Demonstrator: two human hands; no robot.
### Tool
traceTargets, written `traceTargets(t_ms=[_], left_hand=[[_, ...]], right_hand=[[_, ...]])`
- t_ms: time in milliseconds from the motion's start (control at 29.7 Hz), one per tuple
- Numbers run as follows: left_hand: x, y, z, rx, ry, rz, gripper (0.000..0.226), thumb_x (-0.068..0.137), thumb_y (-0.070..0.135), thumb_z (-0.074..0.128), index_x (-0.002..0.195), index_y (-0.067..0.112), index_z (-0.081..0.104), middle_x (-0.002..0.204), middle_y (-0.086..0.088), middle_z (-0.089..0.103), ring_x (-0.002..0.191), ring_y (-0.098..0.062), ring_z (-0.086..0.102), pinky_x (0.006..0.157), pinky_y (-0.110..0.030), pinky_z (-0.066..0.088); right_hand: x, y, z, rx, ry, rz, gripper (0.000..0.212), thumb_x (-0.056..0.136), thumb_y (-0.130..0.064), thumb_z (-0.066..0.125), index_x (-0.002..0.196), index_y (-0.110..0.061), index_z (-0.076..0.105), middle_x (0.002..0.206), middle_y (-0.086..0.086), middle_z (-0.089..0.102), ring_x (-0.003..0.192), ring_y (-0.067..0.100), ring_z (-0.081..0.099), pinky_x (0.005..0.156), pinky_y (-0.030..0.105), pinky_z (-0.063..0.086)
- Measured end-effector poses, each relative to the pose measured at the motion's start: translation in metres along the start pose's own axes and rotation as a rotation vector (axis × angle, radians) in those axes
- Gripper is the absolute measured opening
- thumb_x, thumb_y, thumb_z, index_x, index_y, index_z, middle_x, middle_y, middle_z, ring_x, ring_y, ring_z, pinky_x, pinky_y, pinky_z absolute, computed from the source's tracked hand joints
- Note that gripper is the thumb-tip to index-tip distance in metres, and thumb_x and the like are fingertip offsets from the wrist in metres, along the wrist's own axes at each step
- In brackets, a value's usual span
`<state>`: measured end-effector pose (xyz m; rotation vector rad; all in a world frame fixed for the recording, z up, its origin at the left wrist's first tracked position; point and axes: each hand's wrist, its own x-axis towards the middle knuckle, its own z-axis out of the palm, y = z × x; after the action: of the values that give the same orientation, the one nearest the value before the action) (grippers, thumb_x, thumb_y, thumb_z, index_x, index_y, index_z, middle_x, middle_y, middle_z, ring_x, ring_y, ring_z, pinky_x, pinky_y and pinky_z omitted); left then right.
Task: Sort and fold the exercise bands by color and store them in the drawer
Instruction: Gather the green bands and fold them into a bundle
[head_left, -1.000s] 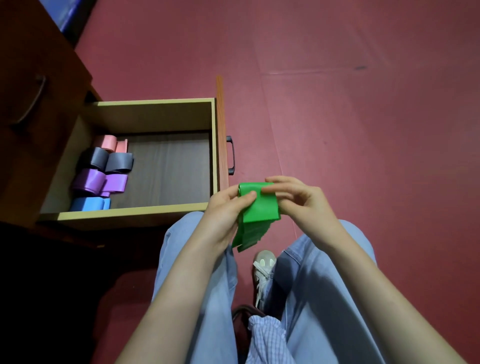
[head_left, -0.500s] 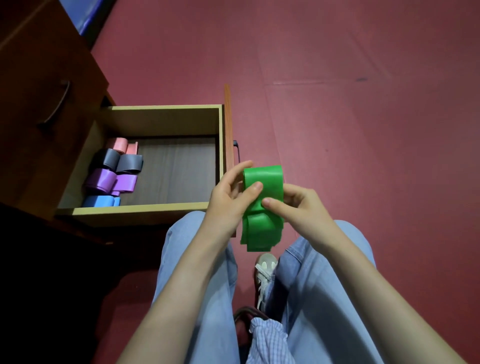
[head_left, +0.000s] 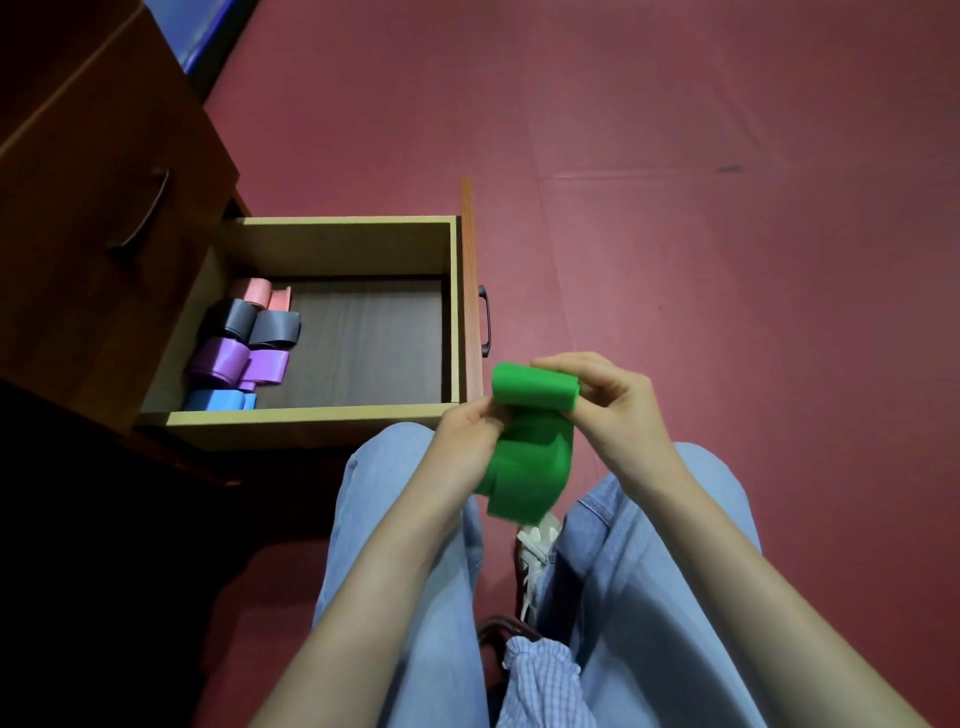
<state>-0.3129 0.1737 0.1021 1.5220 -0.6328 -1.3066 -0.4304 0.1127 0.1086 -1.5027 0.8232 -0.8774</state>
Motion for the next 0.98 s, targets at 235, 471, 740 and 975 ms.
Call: traceTargets(t_ms=[235, 471, 740, 975], left_hand=[[-0.002, 0.005, -0.004, -0.397, -0.145, -0.184, 0.060, 0.096, 0.047, 0.018, 0.085, 0.008, 0.063, 0.075, -0.009, 0.069, 0.072, -0.017, 0.064, 0.065, -0.025, 0.053], [-0.003, -0.006, -0.010, -0.157, -0.157, -0.084, 0.019, 0.084, 0.027, 0.059, 0.096, 0.013, 0.064, 0.087, -0.009, 0.066, 0.075, -0.018, 0.065, 0.073, -0.033, 0.053], [-0.002, -0.004, -0.010, -0.067, -0.025, 0.111, 0.015, 0.088, 0.013, 0.054, 0.101, 0.015, 0.061, 0.092, -0.001, 0.068, 0.082, -0.011, 0.064, 0.073, -0.020, 0.052], [-0.002, 0.000, -0.008, -0.044, 0.037, 0.230, 0.018, 0.083, 0.004, 0.060, 0.093, 0.019, 0.059, 0.085, 0.002, 0.065, 0.076, -0.007, 0.062, 0.071, -0.020, 0.052]], right_hand=[[-0.004, 0.007, 0.002, -0.007, -0.056, 0.068, 0.048, 0.075, 0.007, 0.063, 0.072, -0.039, 0.073, 0.093, -0.009, 0.061, 0.084, 0.013, 0.056, 0.073, 0.034, 0.043], [-0.004, 0.003, 0.002, 0.123, -0.172, 0.201, 0.042, 0.081, 0.015, 0.049, 0.091, -0.020, 0.069, 0.099, -0.007, 0.066, 0.090, 0.000, 0.063, 0.079, 0.015, 0.049], [-0.008, 0.012, 0.006, 0.425, -0.117, 0.478, 0.031, 0.088, -0.022, 0.043, 0.116, -0.017, 0.055, 0.081, -0.007, 0.072, 0.073, 0.007, 0.066, 0.068, 0.019, 0.052], [-0.018, 0.009, 0.011, 0.135, -0.161, 0.365, 0.016, 0.088, -0.014, 0.057, 0.098, -0.023, 0.063, 0.088, 0.002, 0.068, 0.081, 0.017, 0.064, 0.076, 0.036, 0.052]])
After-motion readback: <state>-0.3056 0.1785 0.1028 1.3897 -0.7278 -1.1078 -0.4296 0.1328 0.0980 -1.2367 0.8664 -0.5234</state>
